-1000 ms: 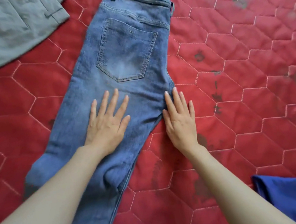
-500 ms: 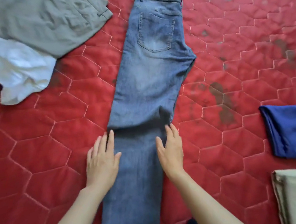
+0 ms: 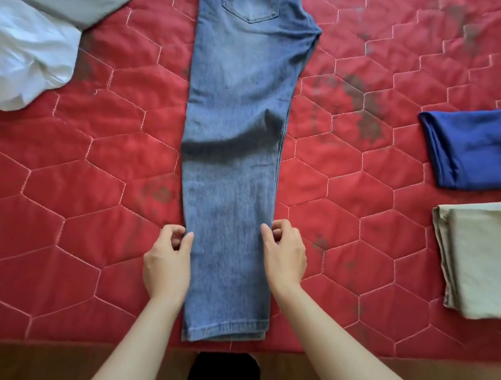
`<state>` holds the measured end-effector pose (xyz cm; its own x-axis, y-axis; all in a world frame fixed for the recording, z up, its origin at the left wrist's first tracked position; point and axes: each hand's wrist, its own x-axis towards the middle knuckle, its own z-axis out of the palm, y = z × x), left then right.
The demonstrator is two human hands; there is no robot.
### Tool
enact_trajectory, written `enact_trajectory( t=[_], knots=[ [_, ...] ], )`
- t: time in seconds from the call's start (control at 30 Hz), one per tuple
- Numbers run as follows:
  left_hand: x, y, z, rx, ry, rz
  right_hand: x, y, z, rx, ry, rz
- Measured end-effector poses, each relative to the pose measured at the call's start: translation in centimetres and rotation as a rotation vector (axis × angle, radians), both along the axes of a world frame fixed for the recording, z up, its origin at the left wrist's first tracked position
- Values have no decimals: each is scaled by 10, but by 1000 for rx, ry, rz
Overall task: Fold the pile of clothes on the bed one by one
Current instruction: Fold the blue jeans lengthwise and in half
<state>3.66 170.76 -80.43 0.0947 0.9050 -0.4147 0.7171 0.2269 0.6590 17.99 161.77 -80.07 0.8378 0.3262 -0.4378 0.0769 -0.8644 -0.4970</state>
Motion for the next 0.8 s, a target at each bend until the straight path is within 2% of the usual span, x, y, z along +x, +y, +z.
enact_trajectory(
  t=[0.17,0.33,0.47,0.57,0.63,0.7,0.8],
  knots=[
    [-13,-13,5,-104,-133,29,-16,-22,7,16,-12,69],
    [-24,-21,40,-6,-256,20,-35,-39,44,211,-28,-47],
    [-41,-37,38,-129,-152,-172,-62,-62,35,46,113,39],
    [-49,-42,21,-196,-47,-303,-70,-72,15,126,179,-23],
    [-53,-43,14,-177,-76,-286,-73,-77,10,236,203,-57],
    [-57,-47,11,-205,-217,-216,-76,-86,9,328,197,-76],
    [-71,-61,8,-226,-319,-116,-83,-106,8,383,191,-107]
  ],
)
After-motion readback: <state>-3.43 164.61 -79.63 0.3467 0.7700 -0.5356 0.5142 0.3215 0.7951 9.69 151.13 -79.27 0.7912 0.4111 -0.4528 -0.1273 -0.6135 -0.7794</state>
